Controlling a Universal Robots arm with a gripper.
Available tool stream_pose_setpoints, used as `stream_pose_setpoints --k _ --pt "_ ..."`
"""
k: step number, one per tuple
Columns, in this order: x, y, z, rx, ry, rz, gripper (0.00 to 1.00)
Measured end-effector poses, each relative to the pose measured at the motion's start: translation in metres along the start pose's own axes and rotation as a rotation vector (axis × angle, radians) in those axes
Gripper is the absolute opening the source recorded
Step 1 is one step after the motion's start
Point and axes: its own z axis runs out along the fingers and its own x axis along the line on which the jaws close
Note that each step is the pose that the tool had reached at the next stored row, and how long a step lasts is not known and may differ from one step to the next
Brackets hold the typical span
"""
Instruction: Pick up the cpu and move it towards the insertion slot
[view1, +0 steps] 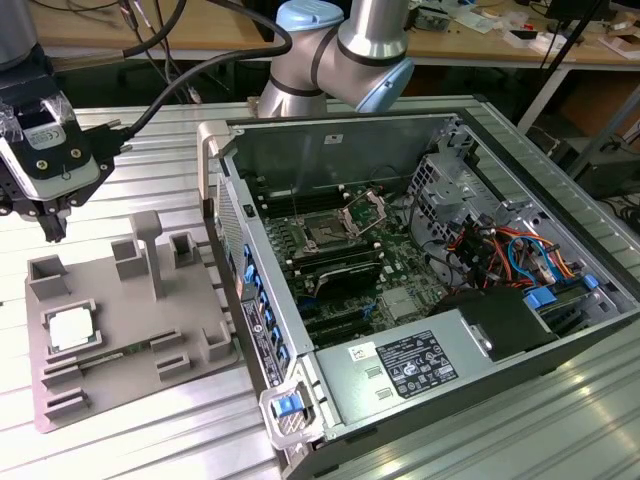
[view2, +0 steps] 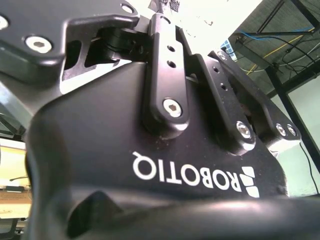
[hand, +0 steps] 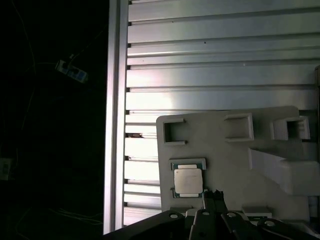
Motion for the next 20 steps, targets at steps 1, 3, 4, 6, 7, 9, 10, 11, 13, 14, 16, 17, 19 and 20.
stream_pose_setpoints --k 1,3,4,6,7,9,10,11,13,14,16,17,19,20 --pt "0.0 0.0 0.0003 0.0 0.0 0.0 0.11" --pt "0.0 0.0 0.0008 0.0 0.0 0.0 0.11" --pt "0.0 0.0 0.0011 0.0 0.0 0.0 0.11" --pt "0.0 -0.0001 0.0016 0.0 0.0 0.0 0.11" --pt "0.0 -0.0001 0.0019 0.0 0.0001 0.0 0.11" --pt "0.0 -0.0001 0.0022 0.0 0.0 0.0 0.11" --pt "0.0 -0.0001 0.0025 0.0 0.0 0.0 0.11" --pt "0.0 -0.0001 0.0027 0.0 0.0001 0.0 0.11" --pt "0.0 -0.0001 0.0032 0.0001 0.0 0.0 0.11" --pt "0.0 -0.0001 0.0035 0.0001 0.0001 0.0 0.11" --pt "0.0 -0.0002 0.0038 0.0001 0.0001 0.0 0.11" --pt "0.0 -0.0002 0.0041 0.0001 0.0 0.0 0.11" --pt "0.0 -0.0002 0.0044 0.0001 0.0 0.0 0.11" --pt "0.0 -0.0002 0.0045 0.0001 0.0 0.0 0.11"
